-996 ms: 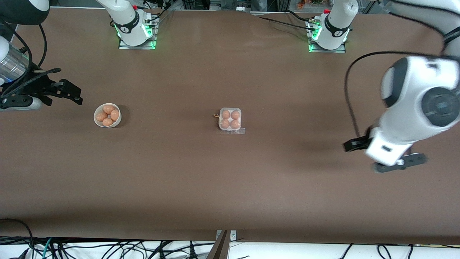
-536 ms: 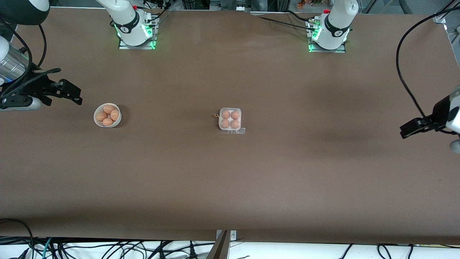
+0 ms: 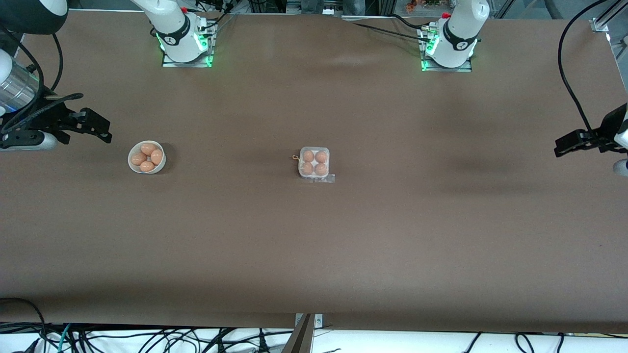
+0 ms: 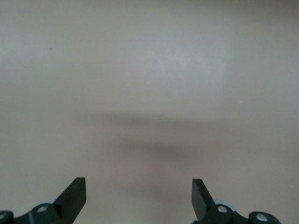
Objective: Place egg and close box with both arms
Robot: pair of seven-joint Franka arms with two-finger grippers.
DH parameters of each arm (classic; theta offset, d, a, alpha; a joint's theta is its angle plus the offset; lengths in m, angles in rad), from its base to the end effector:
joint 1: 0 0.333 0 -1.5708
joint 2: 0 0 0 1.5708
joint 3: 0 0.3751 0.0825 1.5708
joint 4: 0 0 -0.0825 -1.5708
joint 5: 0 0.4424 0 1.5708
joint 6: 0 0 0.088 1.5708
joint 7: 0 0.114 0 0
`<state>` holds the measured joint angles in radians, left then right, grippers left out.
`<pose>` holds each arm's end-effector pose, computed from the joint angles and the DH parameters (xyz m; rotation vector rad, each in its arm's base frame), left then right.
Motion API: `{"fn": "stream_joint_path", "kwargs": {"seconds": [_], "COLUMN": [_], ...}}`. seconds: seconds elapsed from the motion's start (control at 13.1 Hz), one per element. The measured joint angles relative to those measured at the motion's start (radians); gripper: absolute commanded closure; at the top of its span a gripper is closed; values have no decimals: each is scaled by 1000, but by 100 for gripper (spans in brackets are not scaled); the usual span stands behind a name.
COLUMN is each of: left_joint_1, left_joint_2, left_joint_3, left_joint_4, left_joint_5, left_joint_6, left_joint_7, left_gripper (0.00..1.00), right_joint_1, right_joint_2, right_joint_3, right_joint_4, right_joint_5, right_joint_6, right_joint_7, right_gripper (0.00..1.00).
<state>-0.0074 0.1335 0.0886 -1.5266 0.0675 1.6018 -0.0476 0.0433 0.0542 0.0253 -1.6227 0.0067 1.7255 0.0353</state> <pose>0.6583 0.0572 0.6182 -3.0561 -0.1902 0.0905 0.6432 0.0444 0.6287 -3.1297 -0.0506 -0.0753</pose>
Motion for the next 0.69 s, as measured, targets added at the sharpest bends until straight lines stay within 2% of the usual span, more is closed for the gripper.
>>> {"fn": "stream_joint_path", "kwargs": {"seconds": [0.38, 0.69], "left_joint_1": [0, -3], "left_joint_2": [-131, -147], "left_joint_3": [-9, -15], "left_joint_4": [-121, -195], "left_joint_5": [0, -30], "left_joint_6": [-1, 85], "left_joint_7": [0, -4], "left_gripper": [0, 0], "right_joint_1": [0, 0], "right_joint_2": [0, 0], "right_joint_3": [0, 0], "right_joint_4": [0, 0], "right_joint_5": [0, 0], "right_joint_6": [0, 0], "right_joint_7": [0, 0], "right_gripper": [0, 0]}}
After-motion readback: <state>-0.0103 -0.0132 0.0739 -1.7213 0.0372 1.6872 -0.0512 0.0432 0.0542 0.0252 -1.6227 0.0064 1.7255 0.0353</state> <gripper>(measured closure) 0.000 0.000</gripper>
